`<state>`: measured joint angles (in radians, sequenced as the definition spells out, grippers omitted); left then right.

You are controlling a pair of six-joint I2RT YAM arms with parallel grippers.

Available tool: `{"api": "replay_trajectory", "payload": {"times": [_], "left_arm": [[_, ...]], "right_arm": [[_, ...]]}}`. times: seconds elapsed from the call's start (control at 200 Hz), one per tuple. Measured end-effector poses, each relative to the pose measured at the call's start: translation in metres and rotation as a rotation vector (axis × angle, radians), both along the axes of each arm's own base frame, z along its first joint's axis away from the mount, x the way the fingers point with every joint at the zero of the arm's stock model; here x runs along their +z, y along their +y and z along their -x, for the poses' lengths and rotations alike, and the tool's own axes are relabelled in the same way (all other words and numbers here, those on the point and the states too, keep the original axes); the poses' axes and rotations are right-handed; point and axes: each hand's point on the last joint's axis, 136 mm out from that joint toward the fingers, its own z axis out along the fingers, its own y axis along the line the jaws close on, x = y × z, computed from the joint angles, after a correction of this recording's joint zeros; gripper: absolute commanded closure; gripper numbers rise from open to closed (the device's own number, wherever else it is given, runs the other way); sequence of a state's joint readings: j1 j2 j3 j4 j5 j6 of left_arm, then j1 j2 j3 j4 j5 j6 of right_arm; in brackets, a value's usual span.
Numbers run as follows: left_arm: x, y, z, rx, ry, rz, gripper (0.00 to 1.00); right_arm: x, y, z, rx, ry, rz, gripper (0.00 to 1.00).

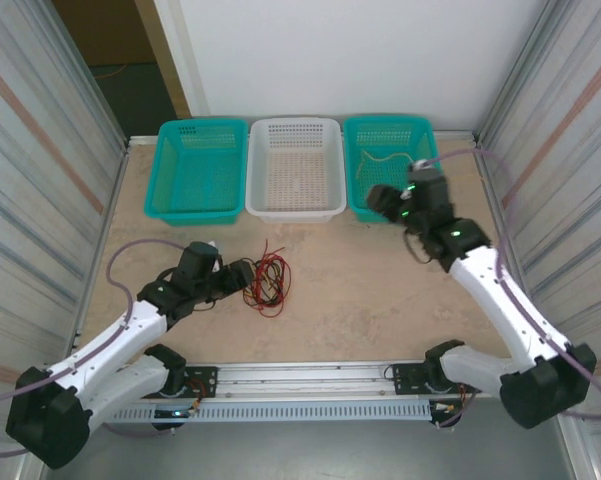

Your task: Untangle the cables

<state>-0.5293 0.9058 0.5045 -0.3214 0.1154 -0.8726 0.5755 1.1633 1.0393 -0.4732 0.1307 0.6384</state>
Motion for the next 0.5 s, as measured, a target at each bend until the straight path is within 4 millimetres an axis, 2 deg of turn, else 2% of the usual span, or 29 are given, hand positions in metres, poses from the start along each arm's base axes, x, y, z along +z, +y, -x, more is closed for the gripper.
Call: {"api": "replay_trajectory", "payload": {"times": [0.11, 0.205, 0.296, 0.346, 0.401, 0.501], "left_arm": [[0.000, -0.004, 0.003, -0.005, 0.023, 0.031, 0.33], [0.002, -0.005, 0.006, -0.007, 0.020, 0.048, 0.33], [0.004, -0.001, 0.011, -0.005, 0.012, 0.050, 0.33], [0.003, 0.001, 0.013, 0.003, 0.012, 0.052, 0.33], [0.002, 0.003, 0.016, 0.010, 0.012, 0.059, 0.33], [0.000, 0.006, 0.021, 0.028, 0.011, 0.079, 0.30]], "right_arm": [[-0.048, 0.059, 0.038, 0.155, 0.056, 0.150, 0.21], [-0.068, 0.099, 0.062, 0.267, 0.056, 0.198, 0.21], [-0.073, 0.124, 0.066, 0.321, 0.049, 0.156, 0.24], [-0.077, 0.136, 0.067, 0.349, 0.078, 0.132, 0.31], [-0.080, 0.150, 0.063, 0.365, 0.120, 0.107, 0.37], [-0.084, 0.178, 0.055, 0.400, 0.185, 0.051, 0.39]]}}
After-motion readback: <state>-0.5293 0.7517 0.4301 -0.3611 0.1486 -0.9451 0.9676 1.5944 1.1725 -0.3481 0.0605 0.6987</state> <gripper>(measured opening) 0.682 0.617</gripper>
